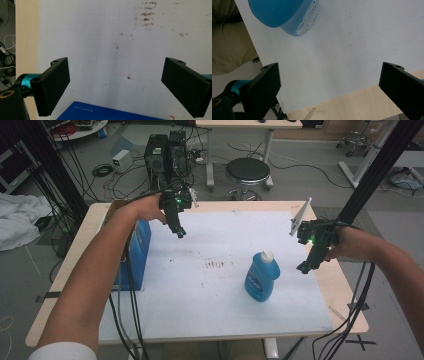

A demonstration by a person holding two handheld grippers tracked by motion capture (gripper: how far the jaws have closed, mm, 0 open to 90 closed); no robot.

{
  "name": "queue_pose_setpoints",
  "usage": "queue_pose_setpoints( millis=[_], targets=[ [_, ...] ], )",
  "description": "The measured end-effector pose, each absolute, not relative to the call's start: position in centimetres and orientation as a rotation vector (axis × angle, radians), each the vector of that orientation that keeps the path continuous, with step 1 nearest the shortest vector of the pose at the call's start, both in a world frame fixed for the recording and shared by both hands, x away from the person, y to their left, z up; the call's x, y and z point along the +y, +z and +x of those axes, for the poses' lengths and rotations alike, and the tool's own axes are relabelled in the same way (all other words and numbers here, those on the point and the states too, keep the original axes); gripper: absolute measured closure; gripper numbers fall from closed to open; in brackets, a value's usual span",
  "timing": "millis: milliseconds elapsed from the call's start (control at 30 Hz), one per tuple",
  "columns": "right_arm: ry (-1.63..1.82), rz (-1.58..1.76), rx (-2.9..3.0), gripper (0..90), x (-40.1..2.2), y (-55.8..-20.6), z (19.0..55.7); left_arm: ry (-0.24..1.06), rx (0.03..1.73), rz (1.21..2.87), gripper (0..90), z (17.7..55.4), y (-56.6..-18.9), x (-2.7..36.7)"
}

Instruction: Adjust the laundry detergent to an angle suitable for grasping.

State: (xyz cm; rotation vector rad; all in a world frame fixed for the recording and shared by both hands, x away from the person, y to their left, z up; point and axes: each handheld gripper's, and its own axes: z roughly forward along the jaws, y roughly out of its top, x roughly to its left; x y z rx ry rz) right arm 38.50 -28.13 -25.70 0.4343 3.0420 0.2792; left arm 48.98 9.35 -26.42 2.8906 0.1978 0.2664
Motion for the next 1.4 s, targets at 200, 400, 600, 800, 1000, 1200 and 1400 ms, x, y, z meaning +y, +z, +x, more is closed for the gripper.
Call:
queue_pose_setpoints(
  millis=[200, 400, 600, 800, 1000, 1200, 1400],
  targets=[
    [0.277, 0.43, 3.044, 2.9, -28.2, -25.7, 38.5, 0.268, 0.195, 2.892, 8.2, 48.9, -26.4, 9.3],
    [0.277, 0.43, 3.043, 2.9, -28.0, -25.8, 38.6, 0.275, 0.195, 2.891, 8.3, 48.8, -26.3, 9.5],
    [0.272, 0.441, 3.039, 2.9, -28.1, -25.8, 38.4, 0.281, 0.194, 2.893, 8.3, 48.7, -26.3, 9.4],
    [0.275, 0.438, 3.032, 2.9, -28.2, -25.7, 38.0, 0.292, 0.197, 2.89, 8.3, 48.2, -26.0, 9.3],
    [0.266, 0.441, 3.033, 2.9, -28.1, -25.7, 37.9, 0.301, 0.201, 2.888, 8.3, 47.5, -26.0, 9.6],
    [0.255, 0.434, 3.031, 2.9, -28.0, -25.7, 37.6, 0.307, 0.209, 2.878, 8.2, 47.4, -25.8, 10.1],
    [0.261, 0.434, 3.031, 2.9, -28.0, -25.9, 37.3, 0.301, 0.219, 2.878, 8.2, 47.5, -26.0, 10.3]
  ],
)
